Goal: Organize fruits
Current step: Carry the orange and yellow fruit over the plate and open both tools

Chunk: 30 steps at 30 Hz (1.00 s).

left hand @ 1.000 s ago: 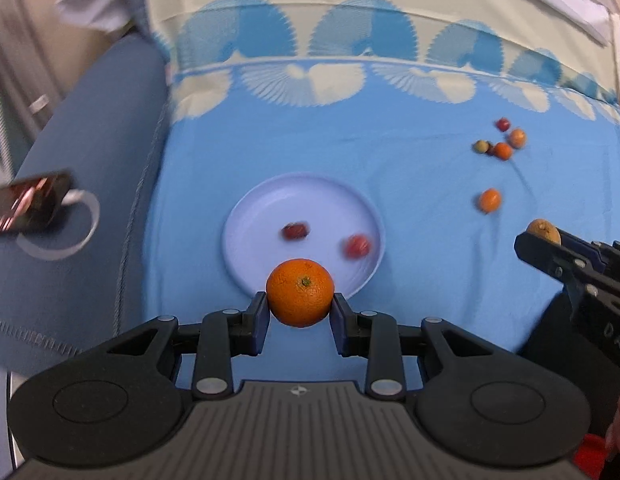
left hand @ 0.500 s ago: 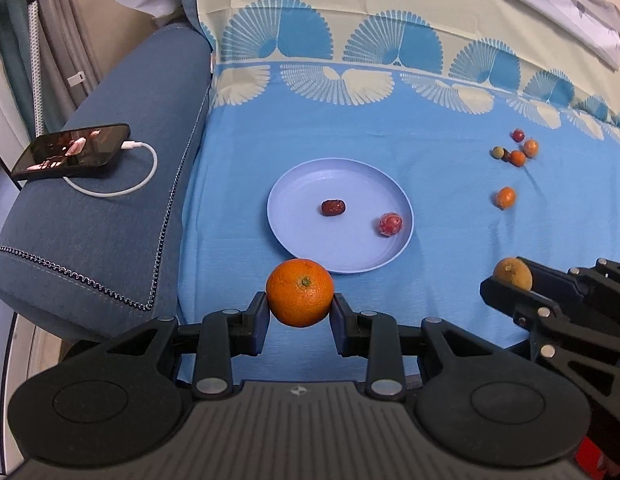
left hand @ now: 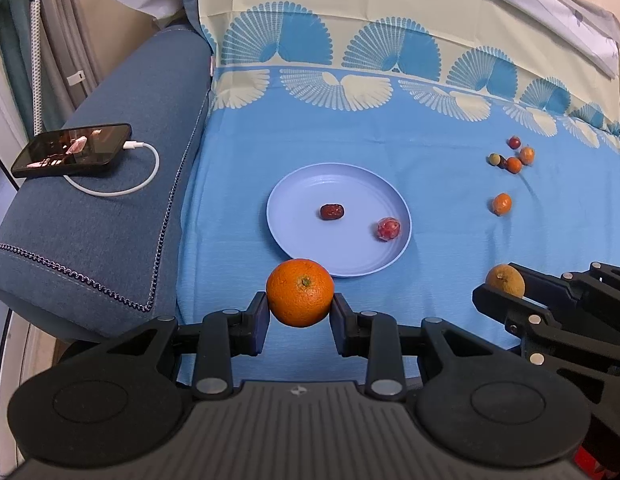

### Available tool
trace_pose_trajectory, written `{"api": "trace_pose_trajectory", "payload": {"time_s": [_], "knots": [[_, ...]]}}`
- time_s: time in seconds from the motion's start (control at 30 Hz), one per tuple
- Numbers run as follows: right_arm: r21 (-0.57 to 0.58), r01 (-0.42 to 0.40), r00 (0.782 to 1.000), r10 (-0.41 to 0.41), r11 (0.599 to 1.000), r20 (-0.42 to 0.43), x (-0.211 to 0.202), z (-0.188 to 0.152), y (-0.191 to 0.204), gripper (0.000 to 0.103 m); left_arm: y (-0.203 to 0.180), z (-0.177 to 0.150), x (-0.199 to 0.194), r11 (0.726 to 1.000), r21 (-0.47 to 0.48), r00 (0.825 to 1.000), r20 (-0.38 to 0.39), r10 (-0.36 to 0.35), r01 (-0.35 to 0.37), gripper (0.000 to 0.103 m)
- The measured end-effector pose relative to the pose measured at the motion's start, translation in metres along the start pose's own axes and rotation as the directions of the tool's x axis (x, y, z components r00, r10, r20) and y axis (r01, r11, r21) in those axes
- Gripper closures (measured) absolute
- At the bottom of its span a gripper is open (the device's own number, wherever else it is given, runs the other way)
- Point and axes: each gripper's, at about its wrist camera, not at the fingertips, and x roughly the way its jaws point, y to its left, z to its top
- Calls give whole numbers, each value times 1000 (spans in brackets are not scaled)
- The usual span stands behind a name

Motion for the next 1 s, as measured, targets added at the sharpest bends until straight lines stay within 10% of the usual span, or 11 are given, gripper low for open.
{"api": "trace_pose_trajectory", "payload": {"time_s": [1.0], "knots": [[22, 8, 996, -6, 1000, -85, 60, 3, -13, 76, 10, 35, 70, 1000, -8, 995, -96, 4, -5, 67]]}}
